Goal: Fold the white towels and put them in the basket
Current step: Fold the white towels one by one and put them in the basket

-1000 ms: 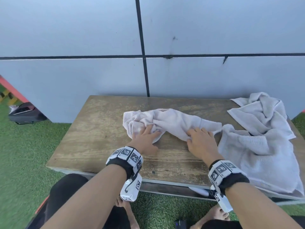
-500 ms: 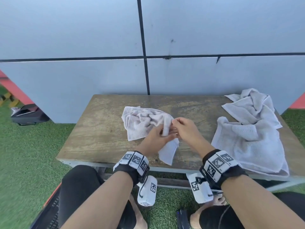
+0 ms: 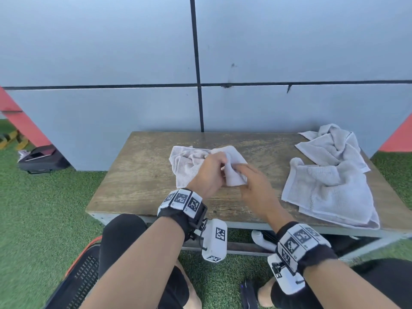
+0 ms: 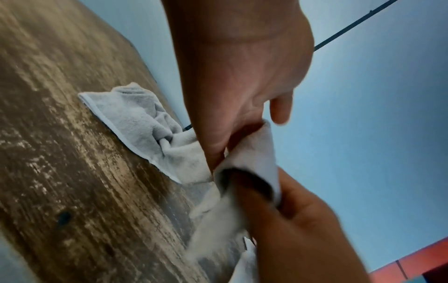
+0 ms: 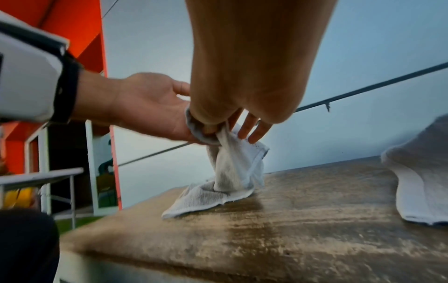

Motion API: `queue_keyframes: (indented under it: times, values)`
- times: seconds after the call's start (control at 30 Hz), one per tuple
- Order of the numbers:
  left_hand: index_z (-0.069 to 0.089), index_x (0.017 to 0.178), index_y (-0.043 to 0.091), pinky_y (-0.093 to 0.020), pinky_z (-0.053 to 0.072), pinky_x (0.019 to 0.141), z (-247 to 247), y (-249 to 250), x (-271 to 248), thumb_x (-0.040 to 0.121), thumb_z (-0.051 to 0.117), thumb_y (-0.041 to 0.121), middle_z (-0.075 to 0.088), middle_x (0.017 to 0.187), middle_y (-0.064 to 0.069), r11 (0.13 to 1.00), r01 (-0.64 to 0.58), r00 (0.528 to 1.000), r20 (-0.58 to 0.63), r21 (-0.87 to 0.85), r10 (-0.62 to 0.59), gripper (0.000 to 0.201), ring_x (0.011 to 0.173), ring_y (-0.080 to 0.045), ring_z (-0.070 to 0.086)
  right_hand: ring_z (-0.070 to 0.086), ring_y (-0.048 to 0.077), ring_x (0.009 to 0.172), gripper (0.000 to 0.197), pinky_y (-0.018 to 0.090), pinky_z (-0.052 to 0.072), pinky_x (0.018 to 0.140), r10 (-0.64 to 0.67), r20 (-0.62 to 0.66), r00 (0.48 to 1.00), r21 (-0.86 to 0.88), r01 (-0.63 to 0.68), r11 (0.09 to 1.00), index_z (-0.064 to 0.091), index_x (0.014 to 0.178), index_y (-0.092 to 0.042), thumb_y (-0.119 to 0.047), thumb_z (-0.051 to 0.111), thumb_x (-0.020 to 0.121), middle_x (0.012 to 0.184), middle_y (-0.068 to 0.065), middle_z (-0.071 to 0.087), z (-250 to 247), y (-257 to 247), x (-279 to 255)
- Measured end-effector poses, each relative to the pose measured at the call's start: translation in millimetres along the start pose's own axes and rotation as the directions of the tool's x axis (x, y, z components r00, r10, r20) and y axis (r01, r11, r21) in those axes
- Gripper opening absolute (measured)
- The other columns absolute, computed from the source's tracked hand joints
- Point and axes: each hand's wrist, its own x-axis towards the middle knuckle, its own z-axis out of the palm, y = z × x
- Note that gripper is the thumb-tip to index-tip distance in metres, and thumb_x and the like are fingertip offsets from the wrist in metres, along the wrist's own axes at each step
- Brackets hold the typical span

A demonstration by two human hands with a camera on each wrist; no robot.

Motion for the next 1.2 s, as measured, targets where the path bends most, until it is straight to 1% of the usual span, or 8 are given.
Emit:
queue_keyframes:
  times: [0.1,0.2,0.4,0.6,0.7,0.87,1.07,1.2]
  values:
    - [0.052,0.090,0.008,-0.049,0.046,0.080,-4,-3,-7,0.048,0.054,0.007,0.048,0.095,-0.011,0.966,-0.054,0.998,0.030,0.254,0.048,0.042,0.091,-0.028,0.049,0.050,0.003,0.062,0.026,0.020,0.037,0.057,0.038,-0.051,0.998,0.097,-0.032,0.995,0.068,0.087,-0.030,-0.007,0.057,0.093,0.076,-0.007,0.065,-14,-13,0]
    - [0.055,0.095,0.011,-0.049,0.048,0.078,2,-3,-24,0.064,0.063,0.000,0.056,0.089,-0.011,0.868,-0.170,0.979,0.179,0.467,0.095,0.033,0.085,-0.025,0.055,0.036,0.007,0.049,0.037,0.024,0.027,0.049,0.094,-0.099,0.991,0.061,-0.088,0.994,0.045,0.062,-0.029,-0.007,0.053,0.091,0.055,-0.008,0.047,-26,-27,7]
    - [0.062,0.086,0.021,-0.017,0.045,0.064,13,-1,-40,0.090,0.055,-0.002,0.062,0.075,0.005,0.625,-0.359,0.929,0.206,0.693,0.306,0.024,0.067,0.002,0.055,0.038,0.006,0.048,0.045,0.029,0.026,0.048,0.033,-0.176,0.984,-0.028,-0.038,0.999,0.039,0.058,-0.037,-0.015,0.059,0.093,0.050,-0.011,0.042,-39,-47,7]
    - [0.071,0.091,0.011,-0.024,0.049,0.069,-14,15,-50,0.092,0.059,0.008,0.072,0.083,0.001,0.509,-0.299,0.852,-0.015,0.807,0.523,0.013,0.078,-0.008,0.063,0.047,0.016,0.054,0.019,0.033,0.036,0.054,0.015,-0.210,0.978,-0.056,-0.028,0.998,0.071,0.071,-0.014,-0.021,0.071,0.089,0.058,-0.002,0.057,-62,-34,-4]
    - [0.074,0.093,0.013,-0.022,0.046,0.059,-34,31,-52,0.090,0.068,0.012,0.070,0.077,0.004,0.401,-0.242,0.818,-0.037,0.884,0.574,0.007,0.068,-0.010,0.061,0.050,0.008,0.062,0.015,0.016,0.033,0.058,0.015,-0.212,0.977,-0.094,-0.035,0.995,0.080,0.086,-0.021,-0.011,0.068,0.086,0.066,-0.008,0.054,-82,-35,-6]
    - [0.066,0.073,0.011,-0.024,0.033,0.052,-57,71,-70,0.092,0.069,0.023,0.052,0.056,0.002,0.391,-0.215,0.771,-0.090,0.895,0.630,0.023,0.049,-0.008,0.043,0.060,0.024,0.087,0.013,0.036,0.045,0.081,0.035,-0.270,0.962,-0.178,-0.086,0.980,0.078,0.098,-0.013,-0.018,0.070,0.089,0.090,0.008,0.066,-115,-28,1]
    - [0.064,0.093,0.010,-0.008,0.035,0.045,-46,90,-100,0.099,0.061,0.026,0.050,0.063,0.002,0.284,-0.184,0.867,0.019,0.941,0.498,0.017,0.042,0.003,0.044,0.064,0.025,0.098,0.015,0.033,0.045,0.087,0.070,-0.251,0.965,-0.113,-0.101,0.988,0.076,0.100,-0.011,-0.008,0.065,0.090,0.100,0.007,0.074,-112,-11,-1]
    - [0.054,0.081,0.018,-0.014,0.031,0.044,-67,70,-88,0.100,0.057,0.028,0.050,0.062,0.003,0.315,-0.047,0.963,-0.041,0.948,0.268,0.022,0.055,-0.011,0.046,0.061,0.021,0.087,0.019,0.031,0.042,0.072,0.216,-0.100,0.971,-0.098,-0.226,0.969,0.074,0.096,-0.011,-0.002,0.058,0.091,0.092,0.003,0.071,-94,-1,-2]
